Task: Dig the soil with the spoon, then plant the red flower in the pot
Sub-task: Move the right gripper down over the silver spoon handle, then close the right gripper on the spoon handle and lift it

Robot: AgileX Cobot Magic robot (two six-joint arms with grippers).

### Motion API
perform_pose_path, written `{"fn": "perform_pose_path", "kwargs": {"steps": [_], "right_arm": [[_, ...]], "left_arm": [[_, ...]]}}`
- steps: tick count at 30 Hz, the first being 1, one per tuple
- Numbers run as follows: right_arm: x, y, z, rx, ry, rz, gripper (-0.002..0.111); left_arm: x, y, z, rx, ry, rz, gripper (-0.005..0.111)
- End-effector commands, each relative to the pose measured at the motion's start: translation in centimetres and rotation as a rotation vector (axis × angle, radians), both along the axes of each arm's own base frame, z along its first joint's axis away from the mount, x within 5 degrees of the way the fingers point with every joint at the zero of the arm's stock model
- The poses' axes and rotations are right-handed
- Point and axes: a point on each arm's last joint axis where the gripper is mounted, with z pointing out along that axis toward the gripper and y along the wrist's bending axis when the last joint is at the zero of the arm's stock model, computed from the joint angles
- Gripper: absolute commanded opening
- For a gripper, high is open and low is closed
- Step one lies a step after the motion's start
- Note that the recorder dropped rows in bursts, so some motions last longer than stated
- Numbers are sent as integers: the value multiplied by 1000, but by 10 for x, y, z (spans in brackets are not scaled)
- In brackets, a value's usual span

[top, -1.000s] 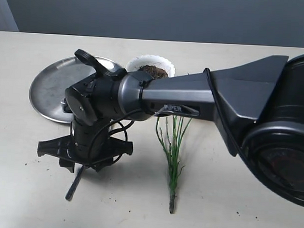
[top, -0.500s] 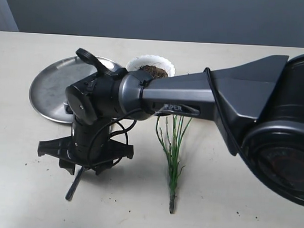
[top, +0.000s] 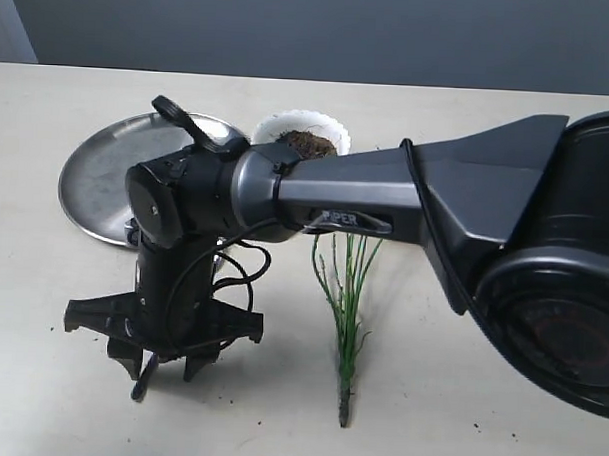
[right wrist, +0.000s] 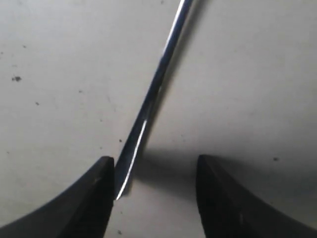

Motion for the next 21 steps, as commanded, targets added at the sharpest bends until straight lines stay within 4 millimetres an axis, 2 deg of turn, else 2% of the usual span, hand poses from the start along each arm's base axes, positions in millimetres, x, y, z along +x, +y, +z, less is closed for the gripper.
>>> {"fn": "perform_pose_path", "kwargs": {"steps": [1,2,3,6,11,21], "right_arm": [[10,1,32,50,-171,85,50],[15,7,46,103,-228,86,50],[18,12,52,138,-248,82,50],[22,25,60,230,-269,54,50],[24,22,34,122,-250,87,50],[25,26,12,109,-233,84,50]], "left_arm": [[0,0,0,-4,-8,-1,0],[0,0,0,-4,-8,-1,0],[0,0,0,-4,-8,-1,0],[0,0,0,-4,-8,-1,0],[0,0,0,-4,-8,-1,0],[0,0,0,-4,-8,-1,0]]}}
